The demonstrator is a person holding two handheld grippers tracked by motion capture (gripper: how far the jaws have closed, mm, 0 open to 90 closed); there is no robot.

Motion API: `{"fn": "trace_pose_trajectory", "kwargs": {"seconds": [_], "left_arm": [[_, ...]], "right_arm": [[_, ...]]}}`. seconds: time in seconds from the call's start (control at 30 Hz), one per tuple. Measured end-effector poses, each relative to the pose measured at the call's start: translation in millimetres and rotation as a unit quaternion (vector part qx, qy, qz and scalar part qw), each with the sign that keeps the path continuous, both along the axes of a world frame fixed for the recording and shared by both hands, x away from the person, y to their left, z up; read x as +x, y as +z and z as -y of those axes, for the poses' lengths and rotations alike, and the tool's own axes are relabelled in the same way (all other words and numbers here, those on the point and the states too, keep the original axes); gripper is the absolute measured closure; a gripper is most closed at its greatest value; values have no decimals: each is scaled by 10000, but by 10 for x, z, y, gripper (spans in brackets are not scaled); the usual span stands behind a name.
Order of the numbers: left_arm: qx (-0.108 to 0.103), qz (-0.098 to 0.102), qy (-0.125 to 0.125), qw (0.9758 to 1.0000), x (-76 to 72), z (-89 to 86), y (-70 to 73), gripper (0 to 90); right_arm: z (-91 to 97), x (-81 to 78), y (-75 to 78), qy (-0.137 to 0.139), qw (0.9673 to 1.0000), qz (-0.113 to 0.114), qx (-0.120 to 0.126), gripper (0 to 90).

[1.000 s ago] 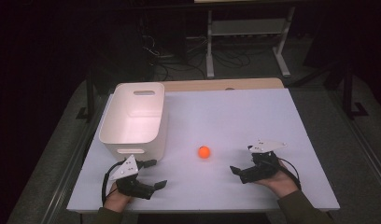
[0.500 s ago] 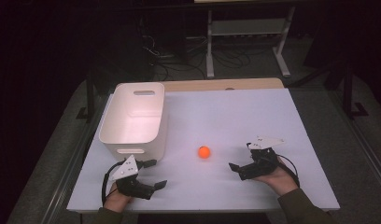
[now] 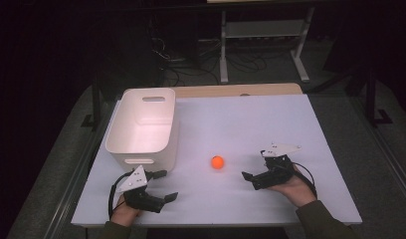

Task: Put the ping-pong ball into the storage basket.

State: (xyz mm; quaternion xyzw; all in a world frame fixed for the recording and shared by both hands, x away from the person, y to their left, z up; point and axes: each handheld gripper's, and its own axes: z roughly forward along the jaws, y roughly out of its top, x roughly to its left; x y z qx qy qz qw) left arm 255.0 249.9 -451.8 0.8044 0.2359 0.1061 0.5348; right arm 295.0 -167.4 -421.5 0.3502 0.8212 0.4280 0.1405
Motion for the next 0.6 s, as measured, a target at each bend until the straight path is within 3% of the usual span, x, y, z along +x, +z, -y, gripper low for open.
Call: {"fn": "trace_pose_trajectory", "kwargs": {"seconds": [0.6], "left_arm": [[-1,8,4,10000,-4,0,1,140]], "right_arm": [[-47,67,47,26,10000,16,78,0]]}}
